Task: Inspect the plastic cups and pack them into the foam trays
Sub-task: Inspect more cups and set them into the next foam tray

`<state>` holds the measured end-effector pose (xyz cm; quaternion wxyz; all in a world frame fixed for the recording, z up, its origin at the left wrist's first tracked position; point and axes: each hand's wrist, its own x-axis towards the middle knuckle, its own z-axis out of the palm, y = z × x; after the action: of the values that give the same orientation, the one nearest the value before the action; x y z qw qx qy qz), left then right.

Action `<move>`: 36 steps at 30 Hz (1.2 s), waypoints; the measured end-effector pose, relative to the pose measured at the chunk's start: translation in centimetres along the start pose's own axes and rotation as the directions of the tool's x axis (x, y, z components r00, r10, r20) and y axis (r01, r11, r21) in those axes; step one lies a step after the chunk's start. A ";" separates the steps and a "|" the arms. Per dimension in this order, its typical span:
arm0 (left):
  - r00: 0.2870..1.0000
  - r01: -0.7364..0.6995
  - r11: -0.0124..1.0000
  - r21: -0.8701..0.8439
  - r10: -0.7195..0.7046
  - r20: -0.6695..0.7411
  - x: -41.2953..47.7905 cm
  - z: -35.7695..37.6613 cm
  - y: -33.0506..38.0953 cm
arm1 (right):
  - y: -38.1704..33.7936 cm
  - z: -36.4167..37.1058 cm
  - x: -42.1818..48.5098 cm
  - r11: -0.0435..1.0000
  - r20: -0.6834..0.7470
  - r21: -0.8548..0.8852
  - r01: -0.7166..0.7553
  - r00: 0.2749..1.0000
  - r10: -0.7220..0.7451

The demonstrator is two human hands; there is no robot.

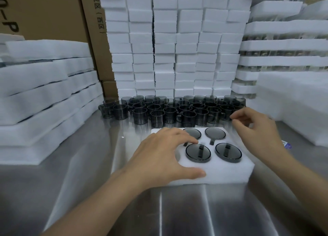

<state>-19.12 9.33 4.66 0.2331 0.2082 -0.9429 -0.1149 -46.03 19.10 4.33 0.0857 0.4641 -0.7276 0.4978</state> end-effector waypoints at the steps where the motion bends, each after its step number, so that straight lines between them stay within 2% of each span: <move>1: 1.000 0.003 1.000 0.009 -0.003 -0.014 0.2 0.2 0.0 | 0.0 0.1 0.0 1.000 0.033 -0.004 0.000 0.999 0.000; 6: 0.999 -0.029 0.995 0.094 0.031 -0.014 0.6 0.1 -0.5 | 0.5 0.8 -0.4 0.999 0.236 -0.021 -0.032 0.971 0.036; 9: 0.998 -0.052 0.995 0.090 0.055 -0.028 0.5 0.1 -0.9 | 0.6 0.9 -0.4 0.998 0.253 0.016 -0.057 0.966 0.051; 11: 0.995 -0.043 0.992 -0.118 0.032 -0.089 0.9 0.0 -1.6 | 0.7 0.9 -0.3 0.997 0.250 0.038 -0.073 0.966 0.062; 13: 0.977 0.010 0.938 -0.347 -0.083 -0.197 1.9 0.0 -3.0 | 0.8 0.9 -0.3 0.996 0.248 0.044 -0.083 0.966 0.069; 14: 0.951 0.039 0.925 -0.379 -0.151 -0.271 2.4 0.1 -4.1 | 0.8 1.0 -0.3 0.995 0.248 0.047 -0.083 0.966 0.069; 16: 0.878 0.141 0.939 -0.315 -0.266 -0.397 3.4 0.7 -7.4 | 0.9 1.0 -0.3 0.995 0.248 0.059 -0.079 0.967 0.062; 19: 0.834 0.328 0.924 -0.196 -0.381 -0.399 4.7 1.6 -11.8 | 0.8 1.1 -0.2 0.995 0.254 0.059 -0.076 0.965 0.059; 21: 0.805 0.378 0.908 -0.179 -0.418 -0.421 5.6 1.8 -13.3 | 0.7 1.0 -0.2 0.997 0.252 0.048 -0.064 0.966 0.050; 23: 0.819 0.375 0.917 -0.140 -0.398 -0.413 6.2 1.9 -13.9 | 0.5 0.9 -0.2 0.999 0.257 0.012 -0.040 0.966 0.036; 26: 0.887 0.331 0.943 0.013 -0.307 -0.345 6.2 2.4 -14.1 | 0.2 0.7 -0.1 0.999 0.261 -0.046 -0.011 0.965 0.023; 28: 0.902 0.307 0.948 0.087 -0.261 -0.345 6.1 2.5 -14.1 | 0.1 0.7 -0.1 0.998 0.259 -0.056 -0.004 0.966 0.019; 36: 0.912 0.262 0.964 0.051 -0.231 -0.338 5.9 2.4 -13.8 | -0.2 0.6 0.0 0.997 0.276 -0.074 0.015 0.961 0.006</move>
<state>-20.37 -5.26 0.60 0.3608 0.3526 -0.8612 -0.0621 -45.66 18.59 4.22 0.0022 0.5271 -0.7497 0.4002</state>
